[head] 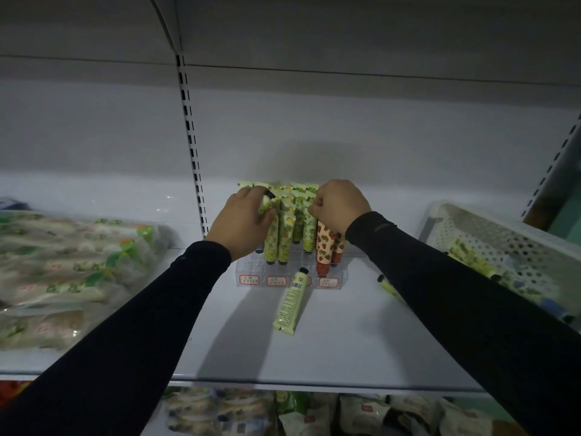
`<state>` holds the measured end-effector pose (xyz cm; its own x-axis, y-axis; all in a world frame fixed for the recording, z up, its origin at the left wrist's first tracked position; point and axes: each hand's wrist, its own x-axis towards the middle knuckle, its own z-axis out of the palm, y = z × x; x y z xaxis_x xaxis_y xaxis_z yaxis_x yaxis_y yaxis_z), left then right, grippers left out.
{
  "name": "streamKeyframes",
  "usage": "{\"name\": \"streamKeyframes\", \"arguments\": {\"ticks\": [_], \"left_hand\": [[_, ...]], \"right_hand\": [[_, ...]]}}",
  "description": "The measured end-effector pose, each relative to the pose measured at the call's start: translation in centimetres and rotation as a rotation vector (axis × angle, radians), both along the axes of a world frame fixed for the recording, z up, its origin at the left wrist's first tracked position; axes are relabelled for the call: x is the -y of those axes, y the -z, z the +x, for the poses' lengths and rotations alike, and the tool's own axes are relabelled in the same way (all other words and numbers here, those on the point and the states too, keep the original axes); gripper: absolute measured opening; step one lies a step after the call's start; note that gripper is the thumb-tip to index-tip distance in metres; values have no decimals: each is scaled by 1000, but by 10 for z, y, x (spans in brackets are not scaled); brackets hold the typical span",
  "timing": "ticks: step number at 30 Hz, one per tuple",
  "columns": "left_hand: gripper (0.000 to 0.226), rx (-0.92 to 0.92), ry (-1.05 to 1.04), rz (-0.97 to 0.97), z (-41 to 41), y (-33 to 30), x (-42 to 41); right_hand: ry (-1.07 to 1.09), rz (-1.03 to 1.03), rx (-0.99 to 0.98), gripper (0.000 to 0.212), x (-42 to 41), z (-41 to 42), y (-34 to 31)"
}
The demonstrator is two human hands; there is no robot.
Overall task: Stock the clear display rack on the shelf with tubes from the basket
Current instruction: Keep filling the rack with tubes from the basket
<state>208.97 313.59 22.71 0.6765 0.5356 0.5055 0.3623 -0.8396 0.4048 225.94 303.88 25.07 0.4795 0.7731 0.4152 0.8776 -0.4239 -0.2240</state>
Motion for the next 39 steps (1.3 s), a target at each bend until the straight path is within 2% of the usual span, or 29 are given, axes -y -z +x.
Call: {"name": "streamKeyframes", "arguments": {"ticks": [5, 16, 20, 39], "left_hand": [[32, -1, 5, 6, 1, 3, -3], [30, -7, 8, 24, 2, 5, -7], [30, -20, 14, 13, 3, 7, -8], [30, -9, 31, 17, 6, 9, -12]], "right_hand": [[-33, 67, -31, 31, -1, 3, 4], [-108, 169, 41, 37, 4, -2, -4], [-117, 170, 25, 41, 1, -6, 7], [-72, 71, -16, 30, -12, -8, 10]]}}
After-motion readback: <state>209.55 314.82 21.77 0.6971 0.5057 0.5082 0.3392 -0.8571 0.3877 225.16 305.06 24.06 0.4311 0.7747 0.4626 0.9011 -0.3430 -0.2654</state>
